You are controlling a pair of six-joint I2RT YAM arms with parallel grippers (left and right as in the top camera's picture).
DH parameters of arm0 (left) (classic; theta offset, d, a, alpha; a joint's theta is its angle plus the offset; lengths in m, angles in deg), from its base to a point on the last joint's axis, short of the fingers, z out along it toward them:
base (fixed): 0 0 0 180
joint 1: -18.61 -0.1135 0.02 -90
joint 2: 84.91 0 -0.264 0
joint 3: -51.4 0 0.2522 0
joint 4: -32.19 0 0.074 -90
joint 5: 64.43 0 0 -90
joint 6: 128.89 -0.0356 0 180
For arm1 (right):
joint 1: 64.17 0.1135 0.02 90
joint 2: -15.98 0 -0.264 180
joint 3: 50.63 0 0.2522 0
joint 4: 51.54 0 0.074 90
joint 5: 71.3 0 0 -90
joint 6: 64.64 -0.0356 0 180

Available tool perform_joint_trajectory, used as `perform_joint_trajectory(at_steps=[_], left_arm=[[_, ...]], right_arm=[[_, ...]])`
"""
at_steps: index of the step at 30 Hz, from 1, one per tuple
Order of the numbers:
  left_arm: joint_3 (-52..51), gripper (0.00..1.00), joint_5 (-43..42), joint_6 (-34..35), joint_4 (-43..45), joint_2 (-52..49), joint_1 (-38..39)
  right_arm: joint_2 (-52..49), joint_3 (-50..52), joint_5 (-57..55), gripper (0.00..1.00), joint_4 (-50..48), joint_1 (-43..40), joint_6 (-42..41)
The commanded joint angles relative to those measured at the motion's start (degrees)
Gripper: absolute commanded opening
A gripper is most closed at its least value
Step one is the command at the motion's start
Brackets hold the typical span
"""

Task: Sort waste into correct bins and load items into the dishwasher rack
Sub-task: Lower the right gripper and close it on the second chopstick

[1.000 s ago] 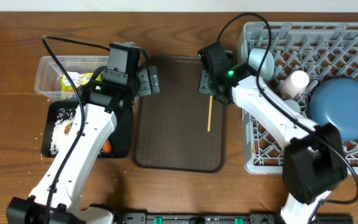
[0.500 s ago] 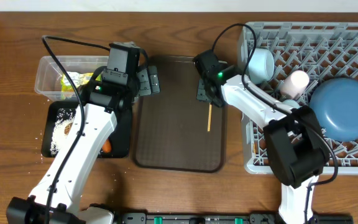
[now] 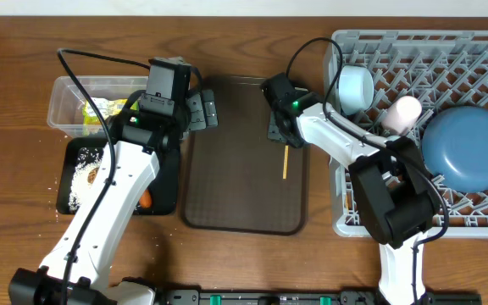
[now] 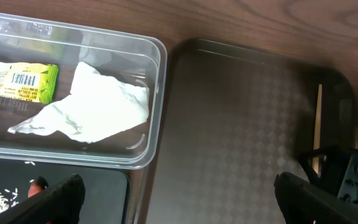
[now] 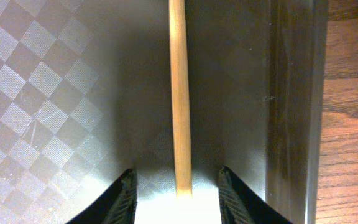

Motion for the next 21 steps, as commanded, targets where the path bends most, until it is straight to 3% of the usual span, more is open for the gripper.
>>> perform_joint_trajectory(at_steps=[1,6,21], left_arm=[[0.5,0.98,0.0,-0.7,-0.2,-0.1,0.1],[0.5,0.98,0.0,-0.7,-0.2,-0.1,0.1],[0.5,0.98,0.0,-0.7,-0.2,-0.1,0.1]], right_arm=[[-2.0,0.3,-0.2,0.33,0.1,0.1,-0.8],[-2.0,0.3,0.2,0.21,1.5,0.1,-2.0],[-2.0,0.3,6.0,0.18,3.5,0.0,-2.8]])
